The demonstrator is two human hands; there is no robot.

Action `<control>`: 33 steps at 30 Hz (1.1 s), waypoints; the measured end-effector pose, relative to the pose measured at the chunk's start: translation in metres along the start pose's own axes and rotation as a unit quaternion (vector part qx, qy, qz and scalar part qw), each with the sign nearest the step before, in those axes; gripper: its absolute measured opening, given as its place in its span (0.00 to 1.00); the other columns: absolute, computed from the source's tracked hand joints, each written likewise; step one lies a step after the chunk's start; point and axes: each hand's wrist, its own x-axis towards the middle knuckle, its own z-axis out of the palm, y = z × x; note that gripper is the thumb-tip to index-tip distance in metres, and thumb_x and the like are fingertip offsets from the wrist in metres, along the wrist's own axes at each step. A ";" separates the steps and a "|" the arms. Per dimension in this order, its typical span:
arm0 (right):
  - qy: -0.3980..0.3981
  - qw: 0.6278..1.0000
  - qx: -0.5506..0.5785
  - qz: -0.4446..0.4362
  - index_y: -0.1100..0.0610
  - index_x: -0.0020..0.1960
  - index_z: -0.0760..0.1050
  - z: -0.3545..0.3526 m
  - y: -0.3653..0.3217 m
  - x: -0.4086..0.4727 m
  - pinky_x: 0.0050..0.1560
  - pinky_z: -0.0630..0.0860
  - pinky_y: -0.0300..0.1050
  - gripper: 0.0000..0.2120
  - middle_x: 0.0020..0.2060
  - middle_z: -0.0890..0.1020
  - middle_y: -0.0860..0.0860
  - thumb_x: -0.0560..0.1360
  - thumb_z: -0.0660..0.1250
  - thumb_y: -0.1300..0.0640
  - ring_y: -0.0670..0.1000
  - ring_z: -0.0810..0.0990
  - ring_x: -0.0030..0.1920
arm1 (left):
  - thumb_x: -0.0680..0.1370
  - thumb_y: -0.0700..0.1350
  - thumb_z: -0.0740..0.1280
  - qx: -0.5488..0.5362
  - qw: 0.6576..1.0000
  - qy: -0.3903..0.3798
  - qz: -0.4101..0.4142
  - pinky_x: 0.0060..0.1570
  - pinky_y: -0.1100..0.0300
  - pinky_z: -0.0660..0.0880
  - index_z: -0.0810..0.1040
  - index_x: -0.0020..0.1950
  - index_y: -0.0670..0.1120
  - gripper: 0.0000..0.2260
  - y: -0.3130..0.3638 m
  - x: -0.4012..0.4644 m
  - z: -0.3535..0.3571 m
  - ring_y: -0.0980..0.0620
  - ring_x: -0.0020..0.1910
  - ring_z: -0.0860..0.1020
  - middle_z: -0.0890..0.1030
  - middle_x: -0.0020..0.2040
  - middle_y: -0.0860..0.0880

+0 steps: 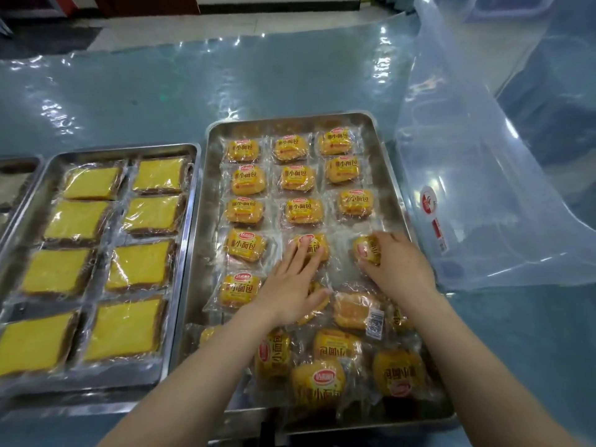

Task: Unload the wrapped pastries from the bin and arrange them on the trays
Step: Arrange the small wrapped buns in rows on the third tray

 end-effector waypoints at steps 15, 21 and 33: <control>-0.036 0.999 -0.019 -0.030 0.44 0.67 0.69 -0.006 -0.004 -0.011 0.57 0.73 0.53 0.21 0.65 0.68 0.51 0.76 0.59 0.40 0.56 0.67 0.64 | 0.78 0.63 0.53 -0.021 1.000 -0.006 0.004 0.69 0.53 0.36 0.33 0.74 0.58 0.34 -0.003 -0.003 -0.002 0.53 0.70 0.26 0.27 0.73 0.53; -0.050 0.998 -0.013 0.028 0.43 0.73 0.61 0.001 -0.008 -0.012 0.54 0.74 0.53 0.26 0.66 0.63 0.54 0.76 0.62 0.47 0.57 0.69 0.61 | 0.78 0.62 0.56 -0.036 0.999 -0.001 0.005 0.68 0.54 0.37 0.35 0.75 0.58 0.36 -0.003 -0.004 -0.002 0.53 0.70 0.27 0.28 0.73 0.54; -0.058 0.990 0.070 -0.111 0.43 0.63 0.73 -0.002 0.007 -0.065 0.58 0.64 0.38 0.23 0.61 0.73 0.39 0.69 0.69 0.40 0.45 0.70 0.62 | 0.74 0.55 0.68 -0.234 0.953 0.189 -0.010 0.67 0.62 0.53 0.53 0.76 0.57 0.34 -0.002 -0.042 0.000 0.60 0.72 0.55 0.57 0.75 0.58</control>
